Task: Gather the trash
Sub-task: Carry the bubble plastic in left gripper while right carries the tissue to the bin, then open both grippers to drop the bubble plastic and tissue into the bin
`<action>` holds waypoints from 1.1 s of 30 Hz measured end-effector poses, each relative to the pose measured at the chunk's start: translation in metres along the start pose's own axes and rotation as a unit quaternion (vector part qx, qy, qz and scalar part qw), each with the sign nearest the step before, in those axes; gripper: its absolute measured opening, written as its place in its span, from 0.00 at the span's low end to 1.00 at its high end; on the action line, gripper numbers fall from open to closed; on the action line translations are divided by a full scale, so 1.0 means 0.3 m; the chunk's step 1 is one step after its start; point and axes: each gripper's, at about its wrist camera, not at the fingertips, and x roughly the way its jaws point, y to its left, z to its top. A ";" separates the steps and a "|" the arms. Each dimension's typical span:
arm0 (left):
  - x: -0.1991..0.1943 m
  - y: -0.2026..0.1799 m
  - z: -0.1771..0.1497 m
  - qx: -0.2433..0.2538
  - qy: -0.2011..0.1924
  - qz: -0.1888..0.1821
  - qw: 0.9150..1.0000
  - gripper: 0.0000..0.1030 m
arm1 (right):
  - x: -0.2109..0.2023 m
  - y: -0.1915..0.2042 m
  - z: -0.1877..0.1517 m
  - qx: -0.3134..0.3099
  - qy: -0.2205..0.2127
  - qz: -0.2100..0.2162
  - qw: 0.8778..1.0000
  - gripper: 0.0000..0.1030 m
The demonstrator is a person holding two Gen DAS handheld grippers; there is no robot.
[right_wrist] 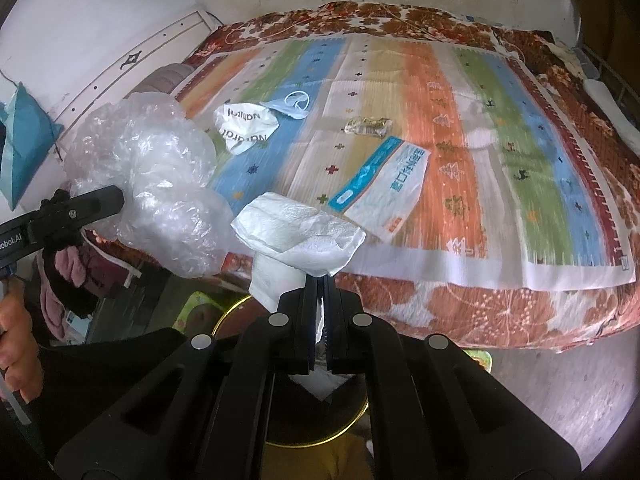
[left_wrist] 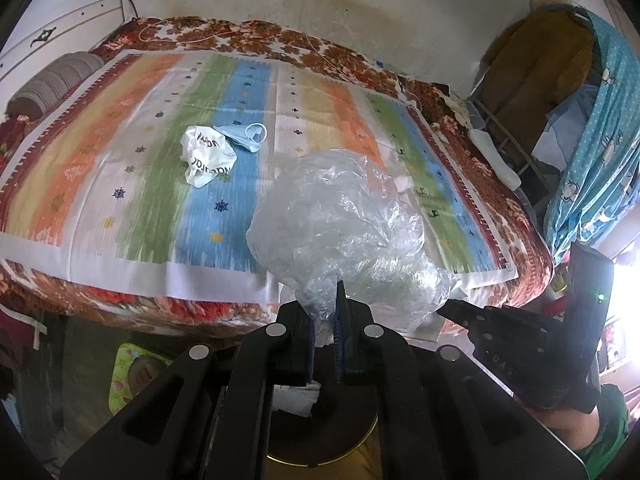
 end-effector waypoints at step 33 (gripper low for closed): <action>0.115 -0.008 -0.235 -0.024 0.088 0.073 0.993 0.07 | 0.169 0.015 -0.285 0.045 0.124 -0.030 0.991 0.02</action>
